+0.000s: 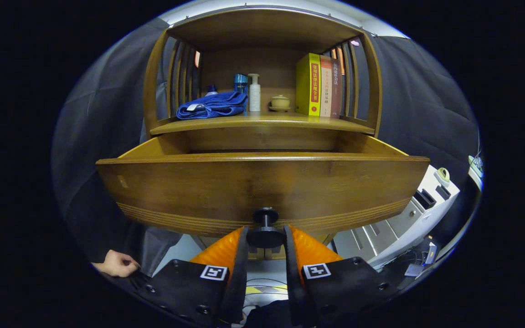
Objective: Pull open the drawer, take out the items inside it, and place them on the countertop above the cabinet.
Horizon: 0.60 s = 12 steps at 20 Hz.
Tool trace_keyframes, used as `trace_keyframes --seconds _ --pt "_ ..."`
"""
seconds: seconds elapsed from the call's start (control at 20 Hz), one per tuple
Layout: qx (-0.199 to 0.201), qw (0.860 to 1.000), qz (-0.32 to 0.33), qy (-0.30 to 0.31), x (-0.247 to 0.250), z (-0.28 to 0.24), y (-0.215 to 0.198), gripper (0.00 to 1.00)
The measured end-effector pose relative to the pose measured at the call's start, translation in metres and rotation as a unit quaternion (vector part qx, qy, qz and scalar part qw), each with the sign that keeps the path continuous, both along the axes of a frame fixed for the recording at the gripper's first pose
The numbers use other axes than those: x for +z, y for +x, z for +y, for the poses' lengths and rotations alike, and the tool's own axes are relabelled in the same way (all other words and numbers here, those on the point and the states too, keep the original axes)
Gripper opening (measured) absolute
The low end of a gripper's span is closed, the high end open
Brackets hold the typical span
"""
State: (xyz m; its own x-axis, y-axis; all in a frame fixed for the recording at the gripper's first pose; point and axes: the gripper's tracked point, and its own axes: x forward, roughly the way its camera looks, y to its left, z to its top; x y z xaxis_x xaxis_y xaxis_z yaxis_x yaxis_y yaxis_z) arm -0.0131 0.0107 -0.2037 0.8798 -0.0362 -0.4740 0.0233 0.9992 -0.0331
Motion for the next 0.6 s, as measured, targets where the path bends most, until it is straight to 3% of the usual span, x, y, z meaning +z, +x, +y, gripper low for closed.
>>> trace_keyframes --seconds 0.6 --pt "-0.003 1.0 0.011 0.006 -0.01 -0.002 -0.018 0.47"
